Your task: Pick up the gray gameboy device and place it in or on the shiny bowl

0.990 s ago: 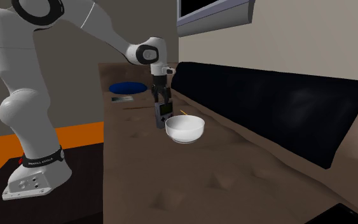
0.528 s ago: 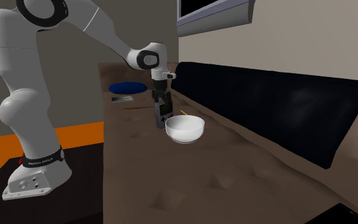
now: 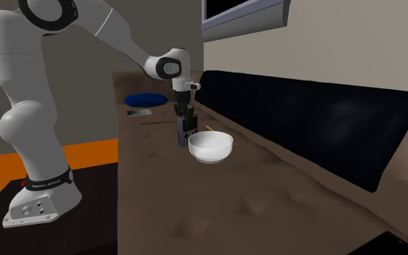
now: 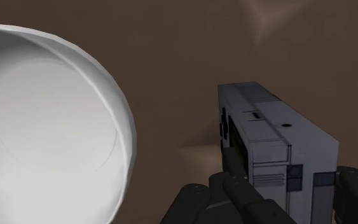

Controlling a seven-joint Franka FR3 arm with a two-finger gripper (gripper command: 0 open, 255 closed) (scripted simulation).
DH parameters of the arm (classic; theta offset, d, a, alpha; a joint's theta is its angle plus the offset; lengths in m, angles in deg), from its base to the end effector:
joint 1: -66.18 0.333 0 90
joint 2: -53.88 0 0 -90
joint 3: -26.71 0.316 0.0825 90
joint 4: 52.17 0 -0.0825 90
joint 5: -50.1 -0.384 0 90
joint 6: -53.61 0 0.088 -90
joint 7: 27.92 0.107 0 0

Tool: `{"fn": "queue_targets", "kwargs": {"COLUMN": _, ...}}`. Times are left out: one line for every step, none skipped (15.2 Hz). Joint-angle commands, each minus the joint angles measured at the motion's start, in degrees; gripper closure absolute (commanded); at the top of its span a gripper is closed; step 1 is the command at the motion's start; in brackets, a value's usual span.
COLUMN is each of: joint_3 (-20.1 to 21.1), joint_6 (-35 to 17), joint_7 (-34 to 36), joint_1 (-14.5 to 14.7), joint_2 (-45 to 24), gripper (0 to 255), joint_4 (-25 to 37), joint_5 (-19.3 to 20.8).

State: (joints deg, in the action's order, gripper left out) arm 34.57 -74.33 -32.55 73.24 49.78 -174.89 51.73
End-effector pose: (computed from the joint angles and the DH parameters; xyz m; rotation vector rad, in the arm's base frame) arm 0.5335 0.1407 0.3733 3.0804 0.5574 0.0334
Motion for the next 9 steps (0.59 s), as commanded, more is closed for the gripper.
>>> {"fn": "queue_targets", "kwargs": {"joint_3": -0.01, "joint_6": 0.0, "joint_7": 0.0, "joint_1": -0.01, "joint_2": -0.01, "gripper": 255, "joint_4": 0.0, "joint_5": 0.0}}
{"fn": "queue_targets", "kwargs": {"joint_3": -0.01, "joint_6": 0.0, "joint_7": 0.0, "joint_1": -0.01, "joint_2": -0.02, "gripper": 255, "joint_4": 0.0, "joint_5": 0.01}}
{"fn": "queue_targets", "kwargs": {"joint_3": -0.01, "joint_6": 0.0, "joint_7": 0.0, "joint_1": -0.01, "joint_2": -0.02, "gripper": 255, "joint_4": 0.01, "joint_5": 0.01}}
{"fn": "queue_targets", "kwargs": {"joint_3": -0.01, "joint_6": 0.0, "joint_7": 0.0, "joint_1": -0.01, "joint_2": -0.01, "gripper": 255, "joint_4": 0.0, "joint_5": 0.0}}
{"fn": "queue_targets", "kwargs": {"joint_3": -0.01, "joint_6": -0.01, "joint_7": 0.01, "joint_1": -0.01, "joint_2": -0.03, "gripper": 255, "joint_4": 0.01, "joint_5": 0.01}}
{"fn": "queue_targets", "kwargs": {"joint_3": -0.01, "joint_6": -0.01, "joint_7": 0.0, "joint_1": -0.01, "joint_2": -0.04, "gripper": 255, "joint_4": 0.02, "joint_5": 0.01}}
{"fn": "queue_targets", "kwargs": {"joint_3": -0.01, "joint_6": -0.01, "joint_7": 0.0, "joint_1": -0.01, "joint_2": -0.01, "gripper": 255, "joint_4": -0.01, "joint_5": 0.01}}
{"fn": "queue_targets", "kwargs": {"joint_3": 0.0, "joint_6": 0.72, "joint_7": -0.06, "joint_1": -0.02, "joint_2": 0.38, "gripper": 255, "joint_4": 0.34, "joint_5": -0.08}}
{"fn": "queue_targets", "kwargs": {"joint_3": 0.01, "joint_6": 1.46, "joint_7": -0.12, "joint_1": -0.03, "joint_2": 0.76, "gripper": 255, "joint_4": 0.69, "joint_5": -0.16}}
